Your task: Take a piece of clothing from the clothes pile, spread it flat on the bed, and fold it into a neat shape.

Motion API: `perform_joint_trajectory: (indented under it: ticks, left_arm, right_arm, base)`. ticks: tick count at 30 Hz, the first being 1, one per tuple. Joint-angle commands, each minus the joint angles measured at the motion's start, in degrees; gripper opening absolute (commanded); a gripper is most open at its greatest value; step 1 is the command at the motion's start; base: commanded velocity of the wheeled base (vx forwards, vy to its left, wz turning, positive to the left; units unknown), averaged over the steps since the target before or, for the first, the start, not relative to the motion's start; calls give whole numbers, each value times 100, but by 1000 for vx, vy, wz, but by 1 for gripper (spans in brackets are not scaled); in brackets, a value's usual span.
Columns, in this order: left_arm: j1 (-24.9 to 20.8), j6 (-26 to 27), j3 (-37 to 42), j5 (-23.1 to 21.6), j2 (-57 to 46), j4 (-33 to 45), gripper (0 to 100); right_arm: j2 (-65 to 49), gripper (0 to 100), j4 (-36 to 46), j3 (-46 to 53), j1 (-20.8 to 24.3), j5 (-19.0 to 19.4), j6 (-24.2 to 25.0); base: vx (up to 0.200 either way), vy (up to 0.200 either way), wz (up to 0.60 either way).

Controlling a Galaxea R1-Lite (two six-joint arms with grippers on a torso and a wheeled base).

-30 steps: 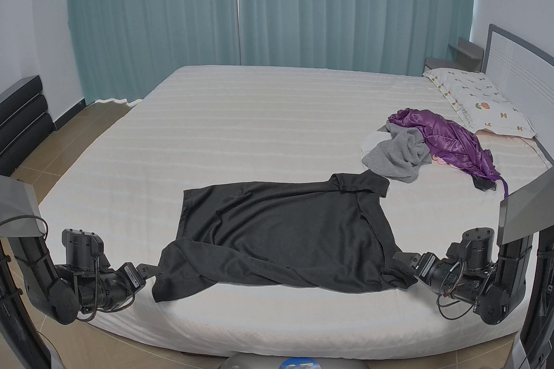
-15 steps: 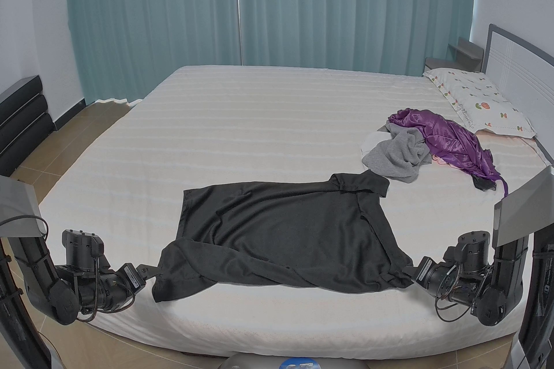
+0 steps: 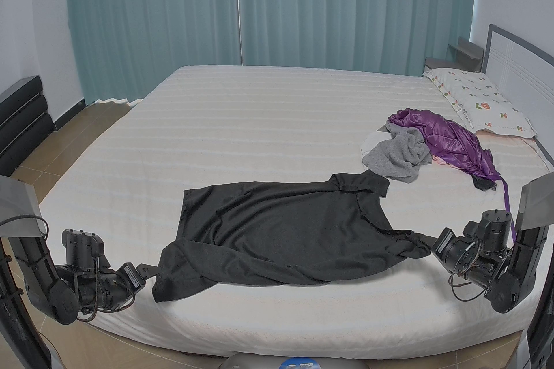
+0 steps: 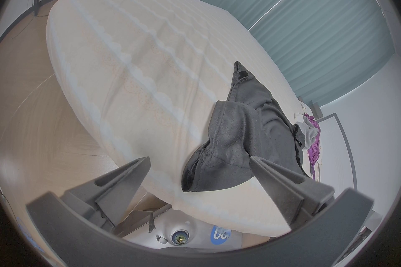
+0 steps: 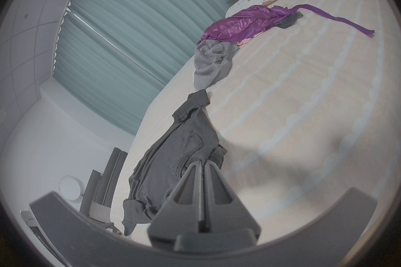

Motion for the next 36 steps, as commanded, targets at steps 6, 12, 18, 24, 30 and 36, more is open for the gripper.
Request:
perform_joint_trajectory:
  ticks: [6, 12, 18, 24, 30, 36]
  left_arm:
    - [-7, 0, 0, 10, -5, -11, 100]
    - [-7, 0, 9, 19, -23, -11, 100]
    - [-7, 9, 9, 28, -49, -11, 100]
    - [-7, 9, 0, 28, -49, -11, 100]
    - [-7, 9, 0, 37, -58, -20, 100]
    - [-7, 9, 0, 37, -58, -20, 100]
  right_arm:
    - [-362, 0, -49, 721, -84, 328, -10]
    - [-669, 0, 118, 923, -172, 487, -19]
    - [-933, 0, 1146, 923, -242, 487, -626]
    - [-1117, 100, 1454, 923, -356, 495, -1109]
    - [-1056, 100, 1436, 650, -172, 733, -1100]
    - [-748, 100, 1498, 149, 329, 715, -1074]
  base:
    - [0, 0, 0]
    - [0, 0, 0]
    - [0, 0, 0]
    - [0, 0, 0]
    - [0, 0, 0]
    - [0, 0, 0]
